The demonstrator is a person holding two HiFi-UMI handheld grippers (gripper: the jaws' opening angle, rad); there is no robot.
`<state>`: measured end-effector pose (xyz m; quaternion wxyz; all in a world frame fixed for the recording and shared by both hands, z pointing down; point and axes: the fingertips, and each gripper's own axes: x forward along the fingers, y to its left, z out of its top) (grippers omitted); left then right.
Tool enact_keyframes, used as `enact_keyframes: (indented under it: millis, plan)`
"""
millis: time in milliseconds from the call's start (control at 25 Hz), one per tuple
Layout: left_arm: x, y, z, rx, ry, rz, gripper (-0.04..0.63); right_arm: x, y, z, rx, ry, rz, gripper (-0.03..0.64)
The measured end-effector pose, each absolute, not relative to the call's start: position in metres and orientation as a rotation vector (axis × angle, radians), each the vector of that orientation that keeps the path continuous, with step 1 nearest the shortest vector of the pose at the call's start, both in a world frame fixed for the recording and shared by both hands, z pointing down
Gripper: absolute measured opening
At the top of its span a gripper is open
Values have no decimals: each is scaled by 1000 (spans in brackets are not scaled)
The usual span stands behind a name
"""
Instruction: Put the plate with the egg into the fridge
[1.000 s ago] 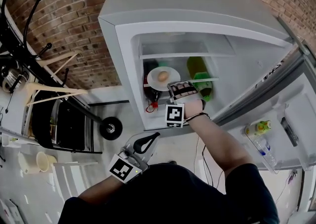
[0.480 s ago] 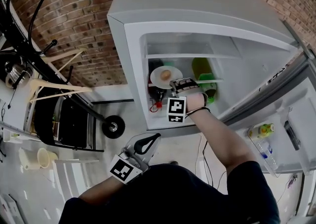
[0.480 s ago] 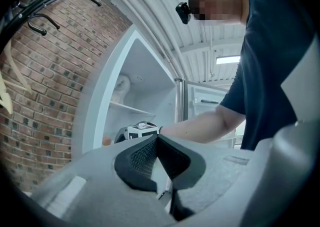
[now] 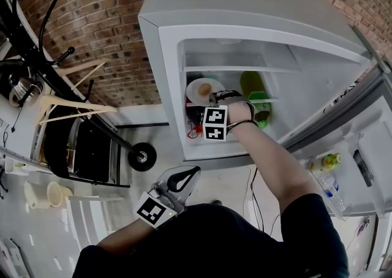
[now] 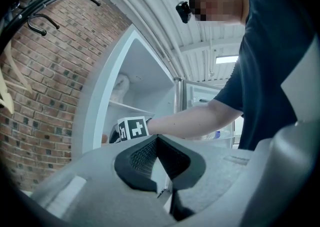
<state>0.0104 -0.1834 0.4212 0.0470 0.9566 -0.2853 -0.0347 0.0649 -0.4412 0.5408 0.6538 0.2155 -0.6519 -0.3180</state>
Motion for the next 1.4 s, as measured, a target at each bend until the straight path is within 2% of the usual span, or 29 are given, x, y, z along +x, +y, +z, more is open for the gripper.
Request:
enact_keyframes:
  millis: [560, 1000, 1400]
  plan:
    - [4, -179, 420, 2920, -880, -100, -2, 67, -442, 545, 446, -1462, -685, 81]
    - [-6, -176, 421, 2919, -883, -104, -2, 80, -439, 556, 479, -1456, -668, 188]
    - [-17, -171, 410, 2945, -814, -139, -2, 63, -340, 515, 768, -1620, -736, 199]
